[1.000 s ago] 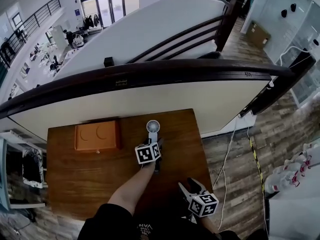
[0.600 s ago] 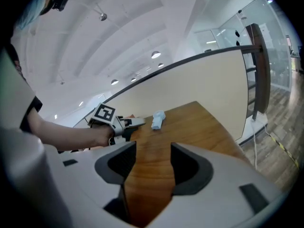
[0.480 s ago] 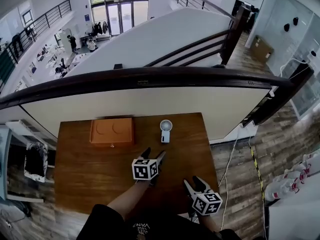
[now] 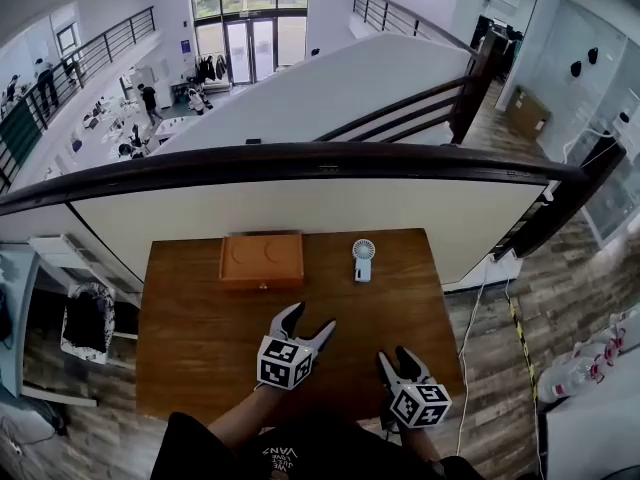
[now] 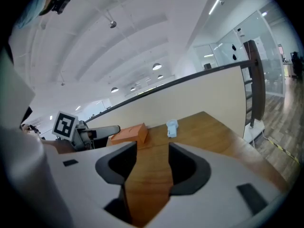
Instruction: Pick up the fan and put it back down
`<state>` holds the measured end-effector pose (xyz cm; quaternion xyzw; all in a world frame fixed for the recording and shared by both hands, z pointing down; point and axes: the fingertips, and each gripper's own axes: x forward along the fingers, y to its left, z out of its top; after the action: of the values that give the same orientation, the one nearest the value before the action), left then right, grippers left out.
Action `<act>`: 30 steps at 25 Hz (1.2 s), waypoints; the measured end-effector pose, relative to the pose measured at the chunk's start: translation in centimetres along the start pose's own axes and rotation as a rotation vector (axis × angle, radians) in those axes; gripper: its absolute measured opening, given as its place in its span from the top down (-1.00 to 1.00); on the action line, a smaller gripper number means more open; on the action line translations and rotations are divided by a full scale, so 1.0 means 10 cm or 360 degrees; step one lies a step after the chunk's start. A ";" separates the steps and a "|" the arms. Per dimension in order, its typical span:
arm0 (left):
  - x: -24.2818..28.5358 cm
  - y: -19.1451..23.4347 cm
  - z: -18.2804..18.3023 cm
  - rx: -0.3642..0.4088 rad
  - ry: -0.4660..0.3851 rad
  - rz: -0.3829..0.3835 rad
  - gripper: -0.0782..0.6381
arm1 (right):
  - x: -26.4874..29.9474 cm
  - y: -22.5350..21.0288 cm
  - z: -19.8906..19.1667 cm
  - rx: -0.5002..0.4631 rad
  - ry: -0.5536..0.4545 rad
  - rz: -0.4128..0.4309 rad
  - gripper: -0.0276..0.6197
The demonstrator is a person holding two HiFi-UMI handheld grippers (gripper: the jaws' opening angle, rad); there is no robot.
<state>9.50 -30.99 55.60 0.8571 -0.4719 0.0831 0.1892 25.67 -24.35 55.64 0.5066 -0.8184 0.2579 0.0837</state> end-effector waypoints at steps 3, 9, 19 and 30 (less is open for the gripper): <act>-0.32 0.00 0.07 0.0102 -0.0032 -0.0038 -0.10 | -0.02 0.22 0.01 -0.0006 -0.0055 -0.0027 0.30; -0.81 0.11 0.10 0.0176 -0.0059 -0.0100 -0.08 | -0.04 0.61 -0.07 -0.0008 -0.0126 -0.0080 0.30; -1.46 0.34 -0.04 0.0242 -0.0090 -0.0189 0.59 | -0.11 1.17 -0.30 -0.0008 -0.0192 -0.0157 0.33; -1.97 0.39 -0.17 0.0325 -0.0123 -0.0287 0.75 | -0.27 1.62 -0.58 -0.0046 -0.0235 -0.0204 0.71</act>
<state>-4.34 -16.92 51.78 0.9134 -0.3889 0.0803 0.0893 12.12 -13.56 54.03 0.5742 -0.7920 0.2023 0.0467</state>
